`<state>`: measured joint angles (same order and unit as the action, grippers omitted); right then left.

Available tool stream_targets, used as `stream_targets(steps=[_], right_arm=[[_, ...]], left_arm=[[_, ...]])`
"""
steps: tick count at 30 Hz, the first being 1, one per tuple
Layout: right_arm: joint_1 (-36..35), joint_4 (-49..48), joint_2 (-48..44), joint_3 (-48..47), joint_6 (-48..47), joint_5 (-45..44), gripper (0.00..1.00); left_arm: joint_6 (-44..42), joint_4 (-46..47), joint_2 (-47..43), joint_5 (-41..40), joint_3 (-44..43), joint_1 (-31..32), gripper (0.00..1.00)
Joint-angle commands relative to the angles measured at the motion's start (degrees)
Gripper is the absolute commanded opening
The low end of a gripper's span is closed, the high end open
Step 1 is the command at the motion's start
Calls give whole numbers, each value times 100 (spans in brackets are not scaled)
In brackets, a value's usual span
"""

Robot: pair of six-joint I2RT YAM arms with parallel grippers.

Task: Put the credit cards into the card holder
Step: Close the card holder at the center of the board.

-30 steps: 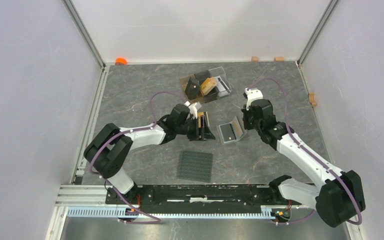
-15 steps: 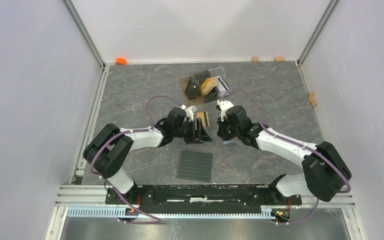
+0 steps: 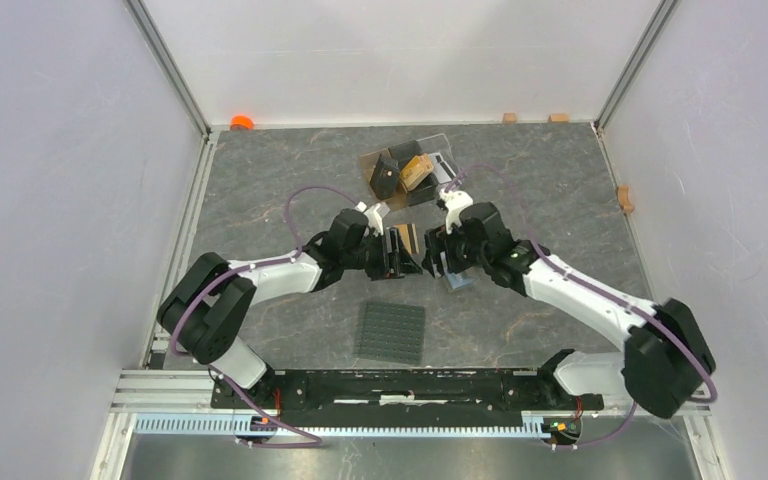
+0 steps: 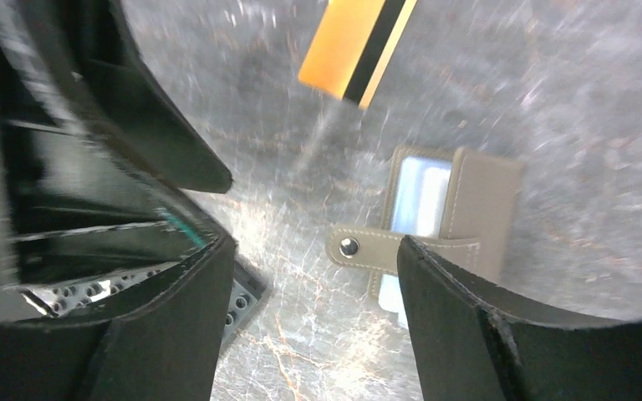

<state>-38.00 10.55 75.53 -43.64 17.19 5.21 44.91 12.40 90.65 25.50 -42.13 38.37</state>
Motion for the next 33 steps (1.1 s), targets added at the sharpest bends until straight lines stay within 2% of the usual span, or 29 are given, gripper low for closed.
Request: stream_targets(steps=[1,6,11,22,33], right_arm=[[223,569,-815,-668,-364,-480,78],[1315,770,-1208,-404,-517,-397,75],[2033,545,-1035,35,-678,-275,71],[2068,-224,-28,539,-1000,1195,71],[2065,-334,547,656,-991,1521,70]], left_arm=[[-102,-114,-227,-323,-536,-5,69],[-125,-328,-24,-327,-967,17,69],[-114,-451,208,-345,-1351,83,69],[-135,-616,964,-308,-1977,192,71],[-561,-1086,2103,-543,-2738,372,71]])
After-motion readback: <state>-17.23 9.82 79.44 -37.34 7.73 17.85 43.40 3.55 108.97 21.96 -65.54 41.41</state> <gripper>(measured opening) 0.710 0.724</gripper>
